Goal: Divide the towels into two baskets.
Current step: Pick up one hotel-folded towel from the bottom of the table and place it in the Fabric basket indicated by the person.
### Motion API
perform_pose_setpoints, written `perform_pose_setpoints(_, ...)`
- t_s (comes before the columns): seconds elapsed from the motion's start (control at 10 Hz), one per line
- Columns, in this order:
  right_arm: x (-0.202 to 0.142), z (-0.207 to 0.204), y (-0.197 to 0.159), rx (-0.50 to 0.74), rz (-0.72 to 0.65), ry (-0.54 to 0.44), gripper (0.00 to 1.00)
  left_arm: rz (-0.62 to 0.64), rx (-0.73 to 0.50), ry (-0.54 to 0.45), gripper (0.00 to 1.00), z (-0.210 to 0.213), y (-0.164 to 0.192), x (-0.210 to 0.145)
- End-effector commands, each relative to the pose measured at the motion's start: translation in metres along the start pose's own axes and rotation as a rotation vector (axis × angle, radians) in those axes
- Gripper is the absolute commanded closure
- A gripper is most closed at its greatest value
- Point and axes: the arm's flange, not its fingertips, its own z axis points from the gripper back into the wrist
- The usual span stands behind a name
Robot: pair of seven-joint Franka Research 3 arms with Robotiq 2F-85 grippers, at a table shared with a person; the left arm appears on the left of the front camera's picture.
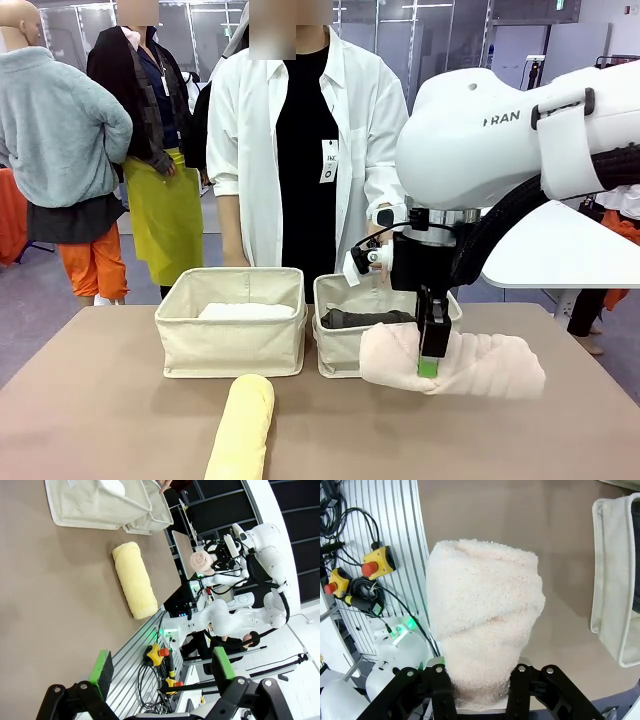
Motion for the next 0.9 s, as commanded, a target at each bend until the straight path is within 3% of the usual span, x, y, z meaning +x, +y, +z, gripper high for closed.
perform_pose_setpoints(0.0, -0.003, 0.014, -0.009, -0.078, 0.091, -0.035, 0.63, -0.01, -0.008, -0.003, 0.0, 0.001, -0.004, -0.004)
perform_pose_setpoints(0.4, 0.032, 0.044, -0.061, -0.152, 0.186, 0.061, 0.63, -0.01, -0.008, -0.003, 0.0, 0.001, -0.004, -0.004)
perform_pose_setpoints(0.8, 0.081, 0.045, -0.16, -0.215, 0.194, 0.12, 0.63, -0.01, -0.008, -0.003, 0.0, 0.001, -0.004, -0.004)
